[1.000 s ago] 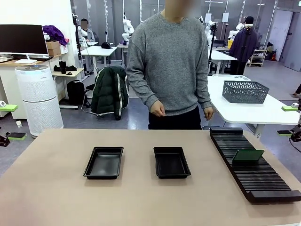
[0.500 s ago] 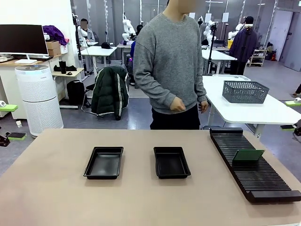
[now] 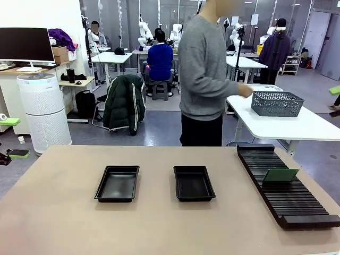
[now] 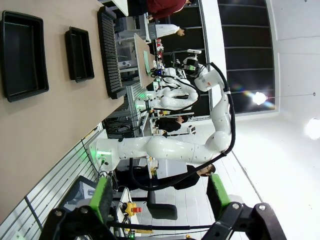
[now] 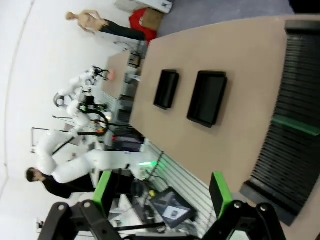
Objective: Inspect and transfer BCBs to ESD trays.
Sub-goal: Pick up the Blank PCB from the PCB Rack and place it in the left ESD tray.
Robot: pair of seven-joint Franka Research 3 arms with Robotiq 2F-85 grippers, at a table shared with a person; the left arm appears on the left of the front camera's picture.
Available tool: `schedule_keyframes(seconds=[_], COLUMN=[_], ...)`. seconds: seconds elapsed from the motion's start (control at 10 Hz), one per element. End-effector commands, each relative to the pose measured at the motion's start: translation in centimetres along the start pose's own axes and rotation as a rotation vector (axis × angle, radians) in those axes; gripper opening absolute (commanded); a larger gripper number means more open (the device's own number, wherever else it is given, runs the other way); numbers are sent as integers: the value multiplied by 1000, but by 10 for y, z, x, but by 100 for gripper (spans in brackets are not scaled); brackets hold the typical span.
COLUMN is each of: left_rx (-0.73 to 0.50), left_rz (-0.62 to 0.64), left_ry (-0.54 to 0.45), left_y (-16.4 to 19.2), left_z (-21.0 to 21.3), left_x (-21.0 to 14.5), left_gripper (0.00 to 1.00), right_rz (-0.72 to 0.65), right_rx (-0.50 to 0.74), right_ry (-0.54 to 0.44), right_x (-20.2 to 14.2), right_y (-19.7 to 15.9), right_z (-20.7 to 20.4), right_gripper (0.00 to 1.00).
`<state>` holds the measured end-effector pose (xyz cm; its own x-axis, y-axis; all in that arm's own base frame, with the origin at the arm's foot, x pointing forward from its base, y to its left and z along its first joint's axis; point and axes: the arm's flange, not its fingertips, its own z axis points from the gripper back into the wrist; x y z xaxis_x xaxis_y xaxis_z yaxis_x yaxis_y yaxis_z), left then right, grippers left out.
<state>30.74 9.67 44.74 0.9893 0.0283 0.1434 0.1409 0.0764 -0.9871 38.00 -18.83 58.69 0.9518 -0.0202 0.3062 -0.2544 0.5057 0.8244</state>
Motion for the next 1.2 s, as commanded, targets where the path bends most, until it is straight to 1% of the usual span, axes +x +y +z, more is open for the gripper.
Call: schedule_keyframes(seconds=[0.0,0.1,0.2,0.4,0.5,0.6,0.7,0.8,0.9,1.0,1.1], left_rx=[3,3,3,3,3,3,3,3,3,3,3], left_rz=[-1,-1,-1,-1,-1,-1,-1,-1,-1,-1,-1], left_ry=[0,0,0,0,0,0,0,0,0,0,0], left_y=[-1,-1,-1,-1,-1,-1,-1,-1,-1,-1,-1], left_z=[1,1,1,1,1,1,1,1,1,1,1], left_x=[-1,-1,-1,-1,-1,-1,-1,-1,-1,-1,-1], left_gripper=[100,100,100,100,100,100,100,100,100,100,100], right_rz=[163,275,394,633,775,920,1027,1109,1201,1297,1383], right_rx=[-148,-214,-284,-378,-399,-418,-460,-484,-514,-515,-483], right_ry=[32,85,116,237,315,423,549,628,680,712,737], right_x=[19,29,37,49,52,52,52,52,52,51,47], right_y=[21,39,57,92,102,111,109,107,111,111,107], right_z=[2,3,3,-6,-12,-19,-23,-27,-33,-36,-38], right_gripper=[100,100,100,100,100,100,100,100,100,100,100])
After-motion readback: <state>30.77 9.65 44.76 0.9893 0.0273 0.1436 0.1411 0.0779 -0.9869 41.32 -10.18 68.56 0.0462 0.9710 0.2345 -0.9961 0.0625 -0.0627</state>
